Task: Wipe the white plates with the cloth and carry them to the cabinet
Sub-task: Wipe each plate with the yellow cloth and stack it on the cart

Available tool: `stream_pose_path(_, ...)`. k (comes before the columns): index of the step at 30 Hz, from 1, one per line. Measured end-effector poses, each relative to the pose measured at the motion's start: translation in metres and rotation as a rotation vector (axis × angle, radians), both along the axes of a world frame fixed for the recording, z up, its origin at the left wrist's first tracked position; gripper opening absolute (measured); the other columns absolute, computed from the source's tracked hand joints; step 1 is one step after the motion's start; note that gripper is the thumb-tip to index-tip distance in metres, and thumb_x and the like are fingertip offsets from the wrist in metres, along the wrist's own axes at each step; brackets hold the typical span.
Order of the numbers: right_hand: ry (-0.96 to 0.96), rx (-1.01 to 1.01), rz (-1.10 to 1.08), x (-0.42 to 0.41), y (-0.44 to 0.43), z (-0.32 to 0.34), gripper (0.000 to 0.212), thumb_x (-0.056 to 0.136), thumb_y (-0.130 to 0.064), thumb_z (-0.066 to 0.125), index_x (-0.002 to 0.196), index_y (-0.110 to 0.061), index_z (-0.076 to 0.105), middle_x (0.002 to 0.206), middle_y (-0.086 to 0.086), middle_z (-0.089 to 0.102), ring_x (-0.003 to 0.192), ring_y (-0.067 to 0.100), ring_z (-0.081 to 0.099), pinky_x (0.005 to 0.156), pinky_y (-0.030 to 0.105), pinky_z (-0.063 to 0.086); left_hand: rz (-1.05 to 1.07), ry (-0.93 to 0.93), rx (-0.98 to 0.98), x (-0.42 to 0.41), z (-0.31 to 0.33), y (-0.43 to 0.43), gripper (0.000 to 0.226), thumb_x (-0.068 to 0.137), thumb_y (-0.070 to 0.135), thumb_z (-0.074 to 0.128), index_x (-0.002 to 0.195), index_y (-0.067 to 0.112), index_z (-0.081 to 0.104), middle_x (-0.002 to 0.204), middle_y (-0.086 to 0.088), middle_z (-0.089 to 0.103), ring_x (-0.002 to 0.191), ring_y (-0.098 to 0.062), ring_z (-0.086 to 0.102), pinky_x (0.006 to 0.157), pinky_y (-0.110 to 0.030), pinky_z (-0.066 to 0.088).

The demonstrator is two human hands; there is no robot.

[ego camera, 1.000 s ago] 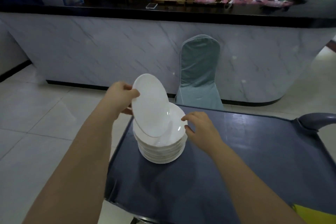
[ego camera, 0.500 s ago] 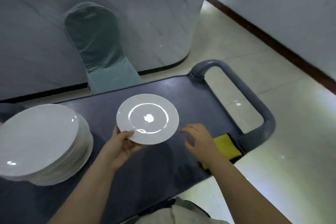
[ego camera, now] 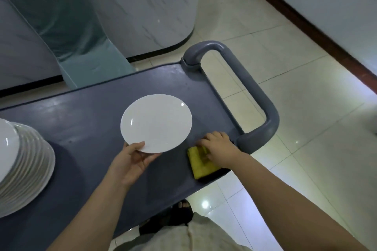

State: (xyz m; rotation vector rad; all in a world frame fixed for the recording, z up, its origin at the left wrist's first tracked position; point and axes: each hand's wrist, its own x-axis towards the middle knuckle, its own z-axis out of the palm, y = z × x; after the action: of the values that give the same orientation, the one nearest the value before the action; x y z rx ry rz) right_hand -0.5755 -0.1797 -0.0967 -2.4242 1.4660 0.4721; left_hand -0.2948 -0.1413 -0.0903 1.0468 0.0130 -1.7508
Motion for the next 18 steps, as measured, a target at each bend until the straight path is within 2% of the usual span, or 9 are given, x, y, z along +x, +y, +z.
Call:
stream_pose_path(2,-0.029,-0.009,0.038,0.002,-0.004,-0.004,0.037,0.092,-0.034,0.057,0.127,-0.022,0.05,0.127,0.002,0.049,0.118,0.026,0.041,0.097,0.039,0.032,0.034,-0.018,-0.012,0.007,0.0,-0.002,0.056,0.087,-0.003,0.049,0.14,0.015,0.044,0.132,-0.014,0.059,0.103,-0.034,0.068,0.068,-0.042,0.059)
stream_pose_path(4,-0.103,-0.015,0.057,0.007,-0.008,-0.008,0.03,0.09,-0.031,0.06,0.117,-0.019,0.053,0.119,0.003,0.053,0.112,0.026,0.045,0.078,0.033,0.031,0.081,-0.028,-0.016,0.013,-0.001,-0.004,0.056,0.088,-0.003,0.048,0.141,0.013,0.043,0.133,-0.015,0.059,0.102,-0.033,0.068,0.068,-0.042,0.06)
stream_pose_path(5,-0.164,-0.01,0.021,0.01,-0.01,-0.01,0.028,0.09,-0.03,0.06,0.115,-0.018,0.054,0.117,0.003,0.054,0.111,0.026,0.046,0.075,0.032,0.03,0.106,-0.031,-0.021,0.016,-0.001,-0.005,0.056,0.088,-0.003,0.047,0.142,0.013,0.043,0.133,-0.014,0.059,0.102,-0.032,0.068,0.068,-0.042,0.06)
stream_pose_path(9,-0.525,-0.031,-0.437,0.027,-0.032,-0.01,0.026,0.09,-0.027,0.064,0.113,-0.016,0.058,0.115,0.004,0.057,0.11,0.025,0.049,0.086,0.034,0.04,0.221,-0.013,-0.043,0.028,0.001,-0.006,0.055,0.089,-0.003,0.047,0.14,0.017,0.046,0.13,-0.012,0.062,0.1,-0.032,0.069,0.067,-0.043,0.06)
stream_pose_path(10,-0.555,-0.033,-0.536,0.031,-0.039,-0.01,0.027,0.09,-0.027,0.064,0.114,-0.015,0.058,0.117,0.006,0.057,0.111,0.026,0.05,0.087,0.034,0.041,0.241,-0.01,-0.047,0.031,0.002,-0.006,0.056,0.088,-0.003,0.047,0.14,0.017,0.046,0.129,-0.011,0.062,0.1,-0.032,0.069,0.068,-0.044,0.06)
stream_pose_path(12,-0.426,-0.09,-0.54,0.036,-0.044,-0.013,0.035,0.091,-0.032,0.062,0.121,-0.015,0.055,0.123,0.007,0.055,0.114,0.029,0.048,0.091,0.039,0.042,0.267,-0.009,-0.052,0.036,0.001,-0.005,0.056,0.088,-0.002,0.048,0.141,0.017,0.045,0.13,-0.011,0.062,0.101,-0.032,0.068,0.068,-0.044,0.06)
stream_pose_path(15,-0.26,-0.203,-0.266,0.037,-0.03,-0.02,0.059,0.089,-0.052,0.054,0.142,-0.028,0.042,0.142,0.007,0.042,0.121,0.034,0.041,0.099,0.043,0.038,0.291,-0.009,-0.053,0.038,-0.001,-0.001,0.058,0.087,-0.003,0.049,0.141,0.016,0.045,0.131,-0.011,0.061,0.102,-0.033,0.068,0.068,-0.044,0.06)
stream_pose_path(16,-0.228,-0.19,-0.164,0.037,-0.024,-0.025,0.067,0.086,-0.062,0.049,0.146,-0.037,0.033,0.151,0.008,0.032,0.128,0.038,0.034,0.106,0.046,0.032,0.292,-0.007,-0.053,0.037,-0.001,0.0,0.061,0.084,-0.003,0.051,0.141,0.015,0.045,0.132,-0.012,0.061,0.103,-0.033,0.068,0.069,-0.044,0.06)
stream_pose_path(18,-0.106,-0.122,-0.034,0.035,-0.016,-0.037,0.079,0.08,-0.076,0.039,0.148,-0.05,0.008,0.162,0.006,0.001,0.141,0.042,0.011,0.117,0.053,0.011,0.291,-0.009,-0.044,0.034,-0.002,0.003,0.067,0.077,-0.002,0.057,0.141,0.014,0.044,0.132,-0.013,0.06,0.104,-0.034,0.067,0.07,-0.045,0.059)
